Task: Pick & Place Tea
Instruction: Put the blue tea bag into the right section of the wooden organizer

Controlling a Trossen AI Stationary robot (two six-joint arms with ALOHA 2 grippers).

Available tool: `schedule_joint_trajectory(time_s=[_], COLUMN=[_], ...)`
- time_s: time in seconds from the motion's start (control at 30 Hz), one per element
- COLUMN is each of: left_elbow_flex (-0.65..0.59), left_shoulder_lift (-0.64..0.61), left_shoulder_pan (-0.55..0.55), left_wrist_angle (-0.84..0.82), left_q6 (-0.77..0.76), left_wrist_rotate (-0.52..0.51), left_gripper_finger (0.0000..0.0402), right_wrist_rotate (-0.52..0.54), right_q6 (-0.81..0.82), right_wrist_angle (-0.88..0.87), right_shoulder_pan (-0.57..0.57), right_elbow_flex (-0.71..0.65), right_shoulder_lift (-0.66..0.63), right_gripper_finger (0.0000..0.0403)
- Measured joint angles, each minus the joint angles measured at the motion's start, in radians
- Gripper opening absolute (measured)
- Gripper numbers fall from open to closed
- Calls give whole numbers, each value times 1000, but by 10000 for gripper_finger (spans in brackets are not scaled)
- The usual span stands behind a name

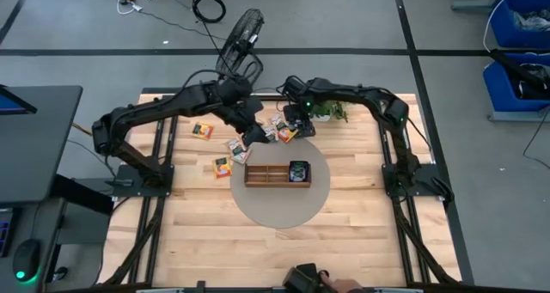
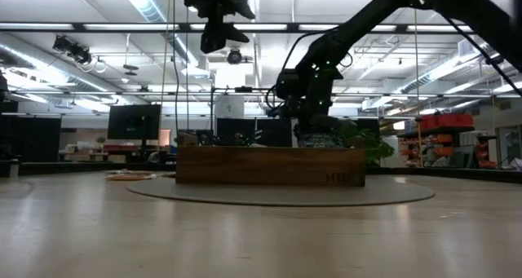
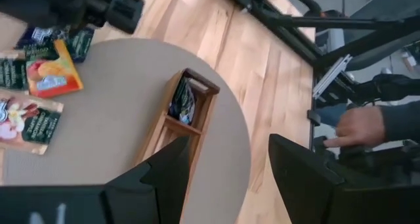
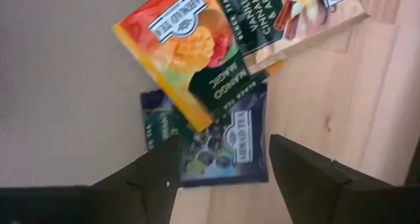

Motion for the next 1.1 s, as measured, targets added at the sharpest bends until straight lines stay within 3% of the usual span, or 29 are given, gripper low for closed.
schedule_joint_trajectory(time_s=[0.57,0.73,0.97,1.1], left_elbow_flex=[0,0,0,0], left_shoulder_lift=[-35,-35,-35,-35], left_shoulder_pan=[-2,-2,-1,-1], left_wrist_angle=[-12,-11,-11,-11], left_q6=[2,4,25,27], left_wrist_rotate=[0,1,1,1], left_gripper_finger=[209,209,209,209], right_wrist_rotate=[19,57,89,86], right_q6=[0,-8,-34,-35], right_wrist_angle=[-2,13,22,23], right_shoulder_pan=[0,2,14,18], right_elbow_flex=[39,39,38,38], right_shoulder_lift=[81,81,81,81], right_gripper_finger=[218,156,21,7])
